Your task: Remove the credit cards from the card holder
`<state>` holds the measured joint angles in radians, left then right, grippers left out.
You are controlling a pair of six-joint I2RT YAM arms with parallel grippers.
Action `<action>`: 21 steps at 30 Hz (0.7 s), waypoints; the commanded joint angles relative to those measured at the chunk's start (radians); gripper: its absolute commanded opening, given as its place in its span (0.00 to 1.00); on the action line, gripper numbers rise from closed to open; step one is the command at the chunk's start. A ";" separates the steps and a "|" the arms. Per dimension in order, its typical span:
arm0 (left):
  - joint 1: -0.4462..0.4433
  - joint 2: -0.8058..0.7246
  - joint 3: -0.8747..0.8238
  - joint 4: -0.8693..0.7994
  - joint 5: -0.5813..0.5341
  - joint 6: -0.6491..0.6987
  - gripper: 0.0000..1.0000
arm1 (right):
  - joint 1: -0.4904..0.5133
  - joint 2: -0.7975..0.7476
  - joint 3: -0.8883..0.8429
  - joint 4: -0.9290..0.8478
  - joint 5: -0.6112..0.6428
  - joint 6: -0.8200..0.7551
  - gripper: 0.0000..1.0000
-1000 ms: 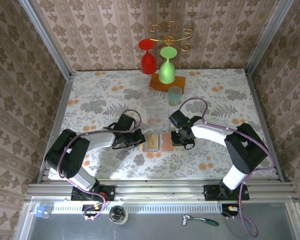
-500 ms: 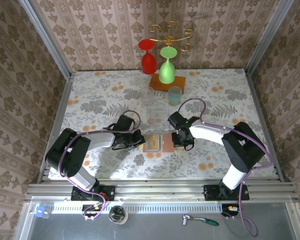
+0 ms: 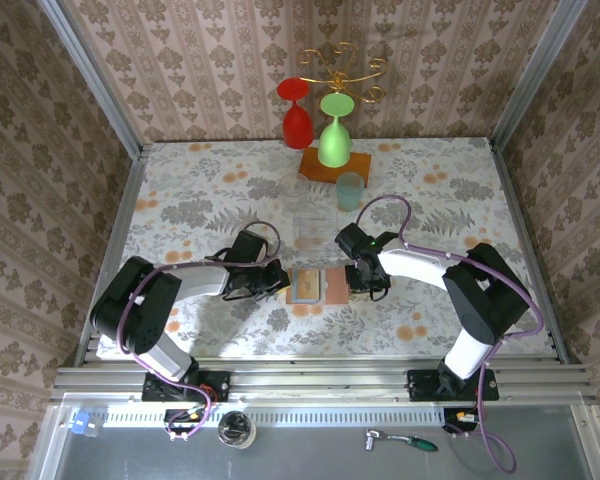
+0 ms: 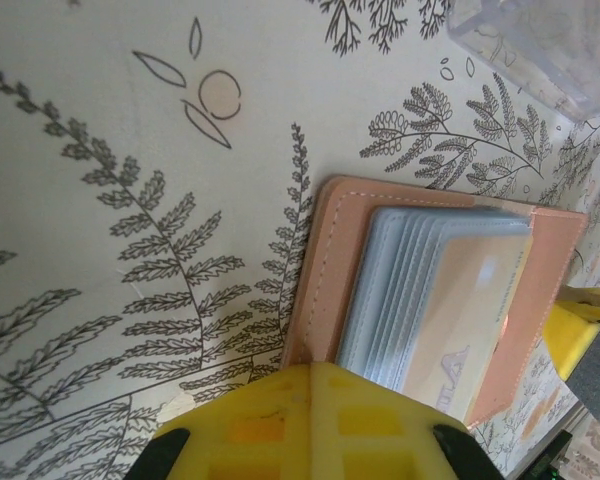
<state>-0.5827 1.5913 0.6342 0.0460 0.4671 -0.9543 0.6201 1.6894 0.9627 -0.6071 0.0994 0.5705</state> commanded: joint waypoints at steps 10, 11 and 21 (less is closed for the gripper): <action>0.000 0.029 -0.006 -0.075 -0.044 -0.007 0.00 | -0.021 -0.011 0.005 -0.152 0.170 -0.032 0.44; -0.002 0.029 -0.005 -0.075 -0.044 -0.007 0.00 | -0.022 -0.009 0.000 -0.145 0.161 -0.033 0.44; -0.011 -0.021 0.044 -0.104 -0.062 0.008 0.00 | -0.018 -0.074 0.026 -0.145 0.078 -0.029 0.44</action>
<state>-0.5888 1.5902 0.6487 0.0242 0.4553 -0.9543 0.6025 1.6756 0.9661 -0.7151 0.1978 0.5453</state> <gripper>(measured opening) 0.064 0.441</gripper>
